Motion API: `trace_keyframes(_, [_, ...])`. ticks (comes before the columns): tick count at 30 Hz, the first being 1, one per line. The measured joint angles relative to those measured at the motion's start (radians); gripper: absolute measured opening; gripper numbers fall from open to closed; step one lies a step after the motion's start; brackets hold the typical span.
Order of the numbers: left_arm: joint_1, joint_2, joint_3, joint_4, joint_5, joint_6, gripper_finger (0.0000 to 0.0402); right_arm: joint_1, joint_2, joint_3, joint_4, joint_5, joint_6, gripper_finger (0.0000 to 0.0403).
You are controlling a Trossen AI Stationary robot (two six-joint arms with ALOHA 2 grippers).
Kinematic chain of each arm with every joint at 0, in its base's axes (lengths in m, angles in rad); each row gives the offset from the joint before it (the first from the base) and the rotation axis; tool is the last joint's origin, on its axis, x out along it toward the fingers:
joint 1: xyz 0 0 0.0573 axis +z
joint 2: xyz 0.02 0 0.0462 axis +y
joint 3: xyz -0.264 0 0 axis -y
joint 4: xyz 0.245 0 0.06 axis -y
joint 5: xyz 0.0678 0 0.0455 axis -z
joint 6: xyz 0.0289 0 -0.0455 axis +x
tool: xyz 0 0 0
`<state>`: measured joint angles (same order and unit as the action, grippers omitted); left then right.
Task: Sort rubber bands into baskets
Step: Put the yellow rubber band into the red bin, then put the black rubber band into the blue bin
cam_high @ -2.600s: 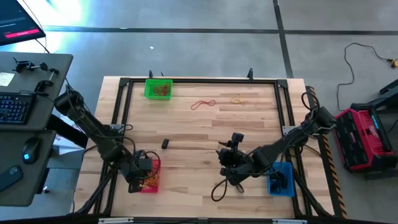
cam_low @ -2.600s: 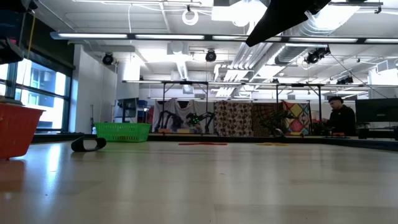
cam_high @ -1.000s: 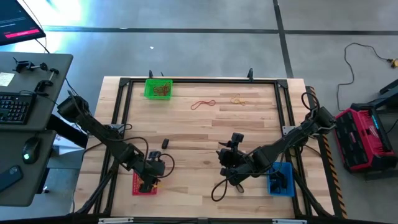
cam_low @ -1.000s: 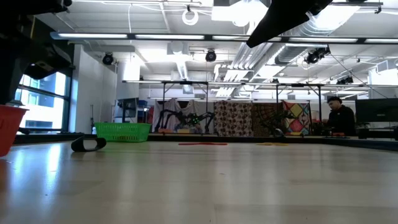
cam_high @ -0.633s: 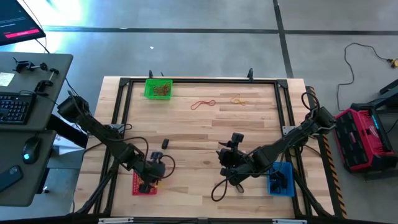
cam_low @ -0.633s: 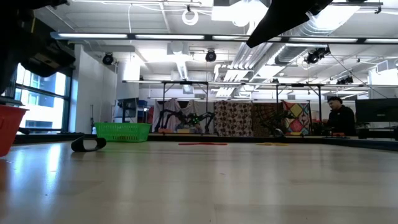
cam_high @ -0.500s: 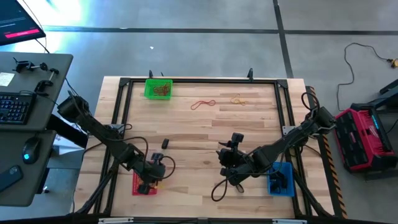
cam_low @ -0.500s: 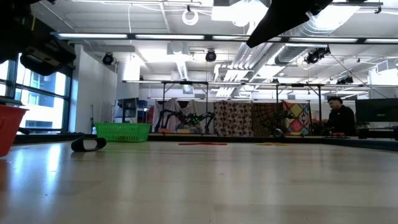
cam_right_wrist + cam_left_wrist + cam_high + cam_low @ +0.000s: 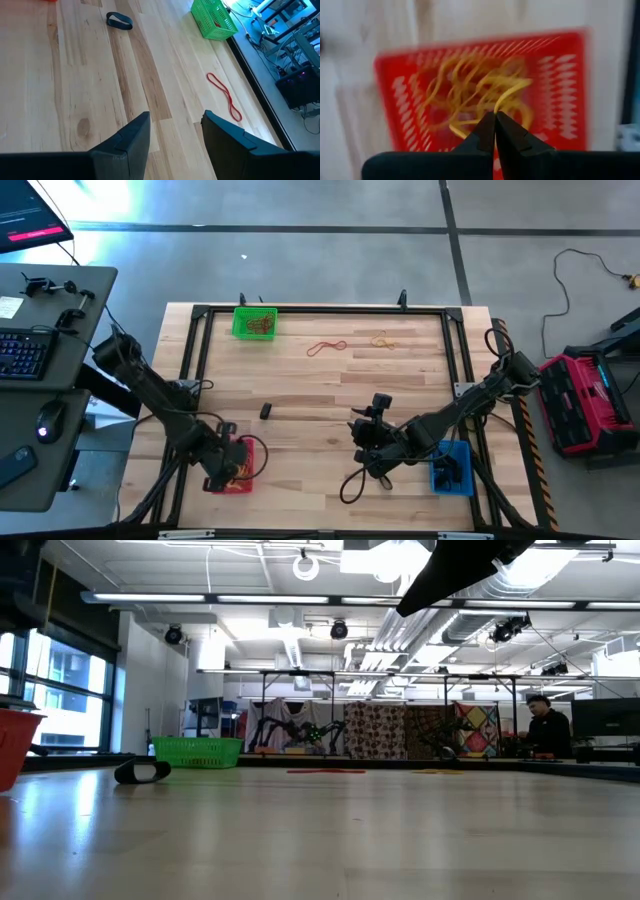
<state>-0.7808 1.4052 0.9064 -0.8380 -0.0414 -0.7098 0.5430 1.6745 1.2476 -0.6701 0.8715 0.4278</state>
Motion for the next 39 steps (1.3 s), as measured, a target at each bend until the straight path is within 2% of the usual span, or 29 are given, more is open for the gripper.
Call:
trace_keyframes(3, [-0.012, 0.0, -0.062, 0.004, -0.019, -0.068, 0.0001, 0.0, 0.0, 0.0, 0.0, 0.0, -0.001, 0.0167])
trace_keyframes(7, [-0.003, 0.001, -0.139, 0.12, -0.02, -0.082, 0.0, 0.0, 0.0, 0.0, 0.0, 0.0, -0.001, 0.0167])
trace_keyframes(15, [0.03, 0.002, -0.148, 0.14, -0.045, -0.064, 0.0006, 0.0, 0.0, 0.0, 0.0, 0.0, 0.001, 0.0167])
trace_keyframes(23, [0.031, 0.001, -0.117, 0.116, -0.012, -0.073, 0.0075, 0.0, 0.0, 0.0, 0.0, -0.01, -0.001, 0.0167])
trace_keyframes(29, [0.031, 0.001, -0.041, 0.01, -0.024, -0.066, 0.0127, 0.0, 0.0, 0.0, 0.0, -0.011, 0.006, 0.0167])
trace_keyframes(34, [0.046, 0.001, 0.001, -0.029, -0.097, -0.095, 0.0144, -0.001, 0.0, -0.006, -0.004, -0.009, 0.007, 0.0167])
trace_keyframes(39, [0.12, 0.001, 0.004, -0.03, -0.128, -0.117, 0.0145, -0.031, 0.0, -0.074, 0.052, -0.01, -0.006, 0.0156])
